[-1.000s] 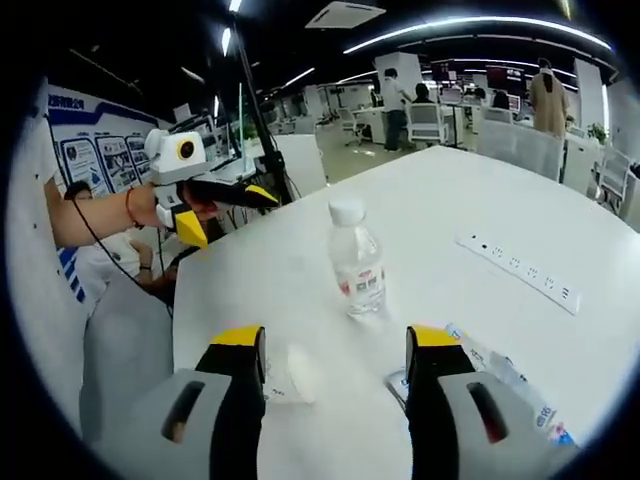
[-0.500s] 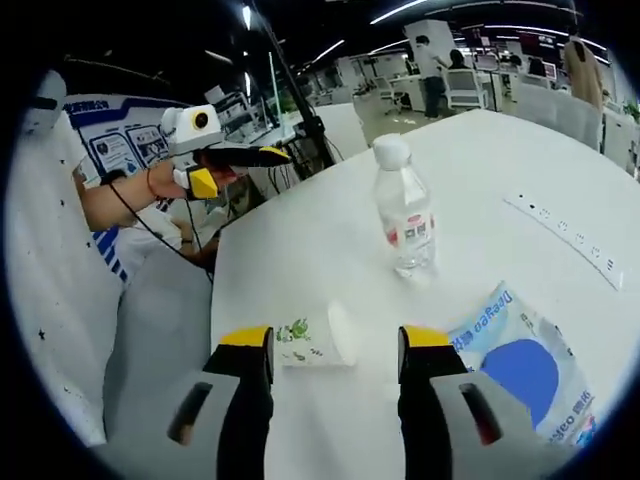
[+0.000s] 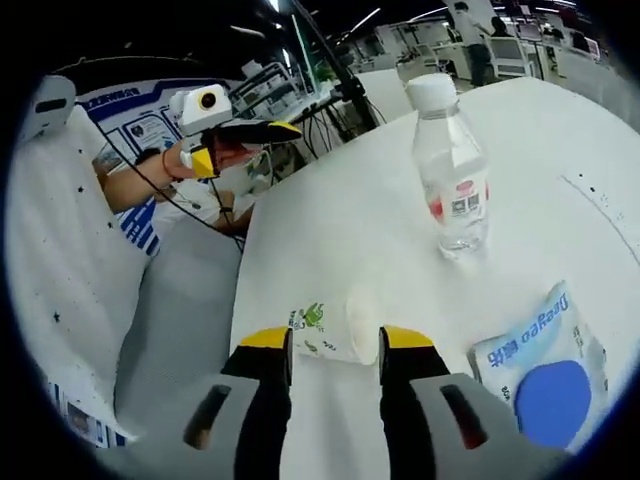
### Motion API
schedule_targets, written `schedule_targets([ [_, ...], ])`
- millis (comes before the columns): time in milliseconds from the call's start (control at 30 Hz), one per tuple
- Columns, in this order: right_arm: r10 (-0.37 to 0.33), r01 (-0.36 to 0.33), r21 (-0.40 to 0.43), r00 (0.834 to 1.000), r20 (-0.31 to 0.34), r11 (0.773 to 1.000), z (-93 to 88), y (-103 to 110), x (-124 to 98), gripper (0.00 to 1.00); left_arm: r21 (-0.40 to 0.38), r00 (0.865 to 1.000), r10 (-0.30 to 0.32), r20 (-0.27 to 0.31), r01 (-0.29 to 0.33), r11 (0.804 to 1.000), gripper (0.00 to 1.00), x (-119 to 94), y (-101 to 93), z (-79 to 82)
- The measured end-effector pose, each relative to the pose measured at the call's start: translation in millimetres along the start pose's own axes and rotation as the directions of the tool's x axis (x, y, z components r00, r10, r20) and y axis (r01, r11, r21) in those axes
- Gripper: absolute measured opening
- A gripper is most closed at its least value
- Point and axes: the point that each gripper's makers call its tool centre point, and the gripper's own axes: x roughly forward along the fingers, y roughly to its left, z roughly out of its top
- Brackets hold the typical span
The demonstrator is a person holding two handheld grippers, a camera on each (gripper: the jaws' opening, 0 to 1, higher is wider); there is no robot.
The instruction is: Arrange the tabletop items into an orderly group along one side of the table until the central work area is clear of visible clutter.
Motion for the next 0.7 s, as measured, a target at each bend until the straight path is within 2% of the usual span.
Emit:
schedule_targets([
  [200,0.066,-0.065,0.014,0.997,-0.048,0.998,-3.3,-3.6,12.6,0.25,-0.007,1.0,0.01,-0.003,-0.01,1.0,0.71,-1.8,3.5,-3.1],
  [467,0.152,-0.149,0.035,0.984,-0.092,0.988,-5.2,-0.1,24.6,0.2,-0.011,1.0,0.025,-0.003,-0.025,1.0,0.7,-3.7,8.5,-6.2],
  [567,0.193,-0.189,0.045,0.973,-0.127,0.981,-10.1,6.6,26.9,0.13,-0.012,1.0,0.029,-0.004,-0.029,1.0,0.7,-4.1,9.2,-7.6],
  [667,0.208,-0.204,0.045,0.969,-0.133,0.978,-9.7,10.6,27.7,0.03,-0.014,1.0,0.028,-0.003,-0.028,1.0,0.7,-4.0,9.0,-7.7],
  [700,0.211,-0.206,0.053,0.969,-0.129,0.977,-8.7,12.7,27.9,0.03,-0.014,1.0,0.027,-0.002,-0.027,1.0,0.7,-3.9,8.6,-7.5],
])
